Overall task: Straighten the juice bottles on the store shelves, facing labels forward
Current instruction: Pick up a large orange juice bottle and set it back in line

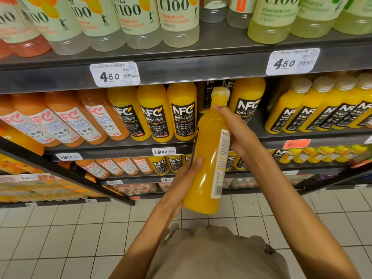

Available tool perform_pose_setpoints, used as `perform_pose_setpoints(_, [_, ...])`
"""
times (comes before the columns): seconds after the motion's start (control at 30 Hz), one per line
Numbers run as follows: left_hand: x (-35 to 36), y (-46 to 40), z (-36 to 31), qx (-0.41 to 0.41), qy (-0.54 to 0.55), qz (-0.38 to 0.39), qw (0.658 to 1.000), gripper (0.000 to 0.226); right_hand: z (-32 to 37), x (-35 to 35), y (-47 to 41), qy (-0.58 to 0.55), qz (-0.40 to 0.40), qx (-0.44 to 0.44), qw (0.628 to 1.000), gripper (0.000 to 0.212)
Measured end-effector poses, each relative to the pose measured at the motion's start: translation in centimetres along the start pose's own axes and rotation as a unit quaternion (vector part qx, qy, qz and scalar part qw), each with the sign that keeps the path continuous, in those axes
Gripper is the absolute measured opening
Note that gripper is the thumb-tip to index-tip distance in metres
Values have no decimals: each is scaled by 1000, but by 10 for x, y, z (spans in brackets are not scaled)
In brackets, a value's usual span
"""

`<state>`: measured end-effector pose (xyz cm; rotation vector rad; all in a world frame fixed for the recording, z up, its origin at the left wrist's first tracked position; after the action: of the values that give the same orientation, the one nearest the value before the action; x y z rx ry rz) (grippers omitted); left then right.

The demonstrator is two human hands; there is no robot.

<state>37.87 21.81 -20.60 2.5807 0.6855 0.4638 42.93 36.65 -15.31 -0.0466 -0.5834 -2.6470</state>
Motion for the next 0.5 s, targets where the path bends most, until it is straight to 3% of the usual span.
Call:
perform_pose_setpoints(0.1, [3,-6,-2,40,-56,-39,997,64,3,0,-1,56,-56,-58,995,35])
perform_pose_setpoints(0.23, [17,-22,-9,97,-80,-30,992,59,26,5,-10,101,-104,-137,980,14])
perform_pose_setpoints(0.4, [12,-56,-16,122,-82,-19,989,77,51,-2,-28,61,-124,-137,981,23])
perform_pose_setpoints(0.5, [5,-72,-16,146,-143,-16,979,87,53,-4,-33,36,-121,-124,984,19])
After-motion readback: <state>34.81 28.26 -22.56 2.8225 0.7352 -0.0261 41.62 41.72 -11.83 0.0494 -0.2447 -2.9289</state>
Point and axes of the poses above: each hand's wrist, its own y-axis away from the middle knuckle, its own x-axis out of the palm, z = x × y, the point moved 6 cm from there along -y, towards the middle knuckle, and after that the axes turned 14 degrees about -z, right-handed, at the moved point
